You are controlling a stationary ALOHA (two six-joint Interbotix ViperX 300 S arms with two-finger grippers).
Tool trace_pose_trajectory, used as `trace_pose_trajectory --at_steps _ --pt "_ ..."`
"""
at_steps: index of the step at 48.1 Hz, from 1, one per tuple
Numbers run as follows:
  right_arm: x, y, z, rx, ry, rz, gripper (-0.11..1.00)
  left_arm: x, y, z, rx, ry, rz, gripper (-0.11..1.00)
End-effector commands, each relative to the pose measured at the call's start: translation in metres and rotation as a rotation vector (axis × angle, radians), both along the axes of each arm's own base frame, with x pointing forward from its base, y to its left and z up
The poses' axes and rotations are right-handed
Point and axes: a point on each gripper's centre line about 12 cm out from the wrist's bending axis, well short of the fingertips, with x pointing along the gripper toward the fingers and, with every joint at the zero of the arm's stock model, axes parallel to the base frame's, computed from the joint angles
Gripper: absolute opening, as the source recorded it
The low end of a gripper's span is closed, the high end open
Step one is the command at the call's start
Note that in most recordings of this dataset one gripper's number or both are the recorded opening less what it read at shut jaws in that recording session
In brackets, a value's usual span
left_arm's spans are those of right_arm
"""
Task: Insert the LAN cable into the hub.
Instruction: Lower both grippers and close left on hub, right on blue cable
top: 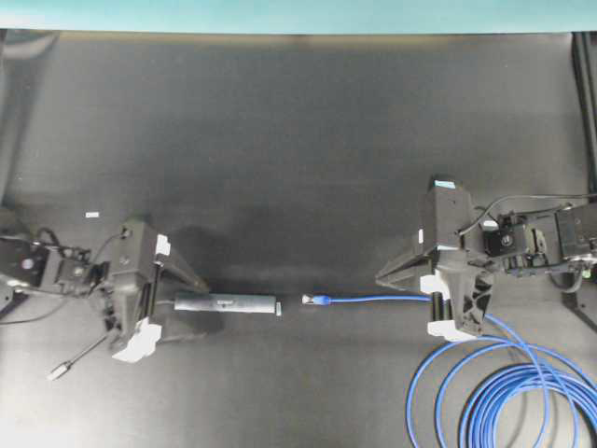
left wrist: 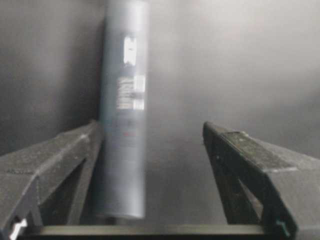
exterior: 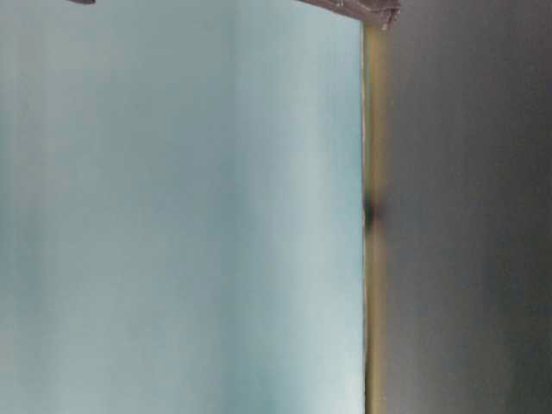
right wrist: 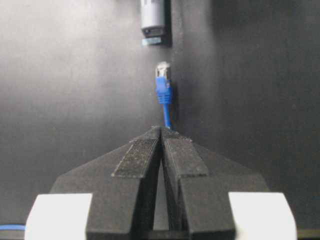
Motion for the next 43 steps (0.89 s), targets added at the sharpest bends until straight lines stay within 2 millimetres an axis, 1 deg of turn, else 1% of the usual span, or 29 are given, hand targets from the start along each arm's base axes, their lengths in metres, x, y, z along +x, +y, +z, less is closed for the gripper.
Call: trace_pose_trajectory --at_steps 1,12,18,19,23,29,37,43 --pt "0.002 0.004 0.005 0.015 -0.019 0.002 0.0 0.005 0.0 0.0 -0.001 -0.023 0.001 0.79" --pt "0.001 0.005 0.004 0.053 -0.01 -0.025 0.0 0.012 0.0 -0.013 -0.009 -0.013 0.005 0.78" --pt "0.001 0.009 0.004 0.06 -0.016 -0.018 0.0 0.017 -0.002 -0.017 -0.011 -0.015 0.001 0.73" --pt "0.001 0.01 0.005 0.06 -0.023 -0.016 0.0 0.017 -0.002 -0.018 -0.011 -0.014 -0.001 0.71" --pt "0.002 0.011 0.007 0.063 -0.05 -0.011 0.0 0.019 -0.008 -0.02 0.001 -0.017 -0.025 0.58" --pt "0.002 0.011 0.006 0.064 -0.057 -0.012 0.0 0.016 -0.016 -0.023 0.028 -0.011 -0.061 0.29" --pt "0.001 0.011 0.004 0.064 -0.051 -0.013 0.0 0.018 -0.016 -0.02 0.037 -0.019 -0.065 0.29" --pt "0.001 0.011 0.001 0.063 -0.044 -0.013 0.0 0.024 -0.011 -0.008 0.032 -0.003 -0.043 0.29"
